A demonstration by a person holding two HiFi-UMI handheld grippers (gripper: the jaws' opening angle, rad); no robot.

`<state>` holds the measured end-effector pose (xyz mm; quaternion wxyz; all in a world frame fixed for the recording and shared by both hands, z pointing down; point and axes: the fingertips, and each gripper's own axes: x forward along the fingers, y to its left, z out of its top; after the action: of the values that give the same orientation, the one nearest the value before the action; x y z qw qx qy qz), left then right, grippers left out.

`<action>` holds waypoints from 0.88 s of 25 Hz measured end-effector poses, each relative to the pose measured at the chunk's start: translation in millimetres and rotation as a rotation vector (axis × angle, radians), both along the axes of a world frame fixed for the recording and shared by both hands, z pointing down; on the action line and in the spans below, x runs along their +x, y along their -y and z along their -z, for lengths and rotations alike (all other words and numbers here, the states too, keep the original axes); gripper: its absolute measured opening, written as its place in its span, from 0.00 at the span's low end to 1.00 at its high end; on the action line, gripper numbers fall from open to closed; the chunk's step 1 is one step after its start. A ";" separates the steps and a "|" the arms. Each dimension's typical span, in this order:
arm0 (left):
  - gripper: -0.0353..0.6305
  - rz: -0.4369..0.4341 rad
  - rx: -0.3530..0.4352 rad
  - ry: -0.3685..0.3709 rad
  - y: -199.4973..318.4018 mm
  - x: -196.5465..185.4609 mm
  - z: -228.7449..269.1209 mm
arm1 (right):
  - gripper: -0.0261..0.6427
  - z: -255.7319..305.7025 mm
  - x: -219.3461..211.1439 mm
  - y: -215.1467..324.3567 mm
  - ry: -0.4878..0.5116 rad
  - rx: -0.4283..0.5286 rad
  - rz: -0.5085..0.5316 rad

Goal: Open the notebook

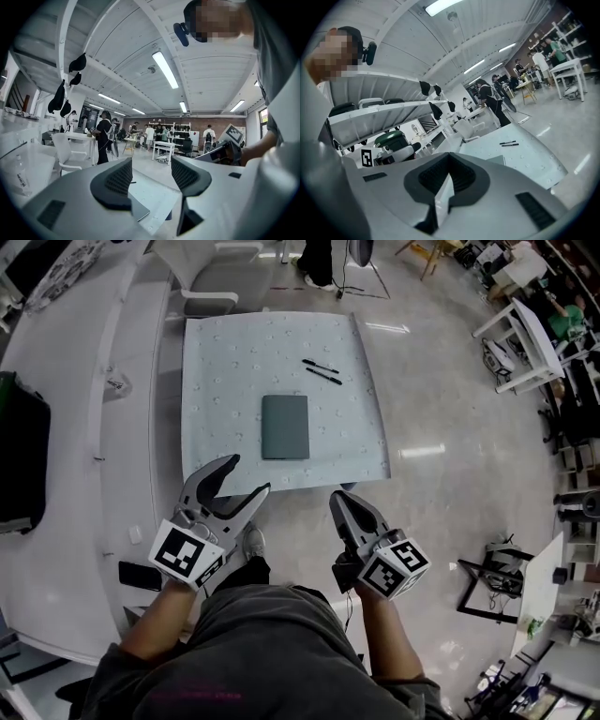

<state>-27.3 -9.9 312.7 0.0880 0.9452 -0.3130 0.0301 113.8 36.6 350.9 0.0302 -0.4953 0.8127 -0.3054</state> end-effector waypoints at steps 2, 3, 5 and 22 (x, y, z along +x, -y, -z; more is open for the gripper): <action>0.43 -0.005 0.002 0.001 11.0 -4.8 -1.2 | 0.04 0.2 -5.2 11.5 -0.004 0.012 0.003; 0.43 -0.006 0.000 0.000 16.1 -7.5 -2.3 | 0.04 0.3 -7.7 16.9 -0.006 0.014 0.002; 0.43 -0.008 -0.005 0.003 25.1 -12.2 -5.8 | 0.04 -0.1 -11.8 26.8 -0.009 0.012 -0.003; 0.43 -0.021 -0.013 0.020 77.7 -8.5 -16.6 | 0.04 -4.7 -9.1 85.3 -0.007 -0.001 -0.009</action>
<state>-35.8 -87.6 329.3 0.0904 0.9475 -0.3037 0.0427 104.8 -48.7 355.6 0.0285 -0.4999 0.8105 -0.3039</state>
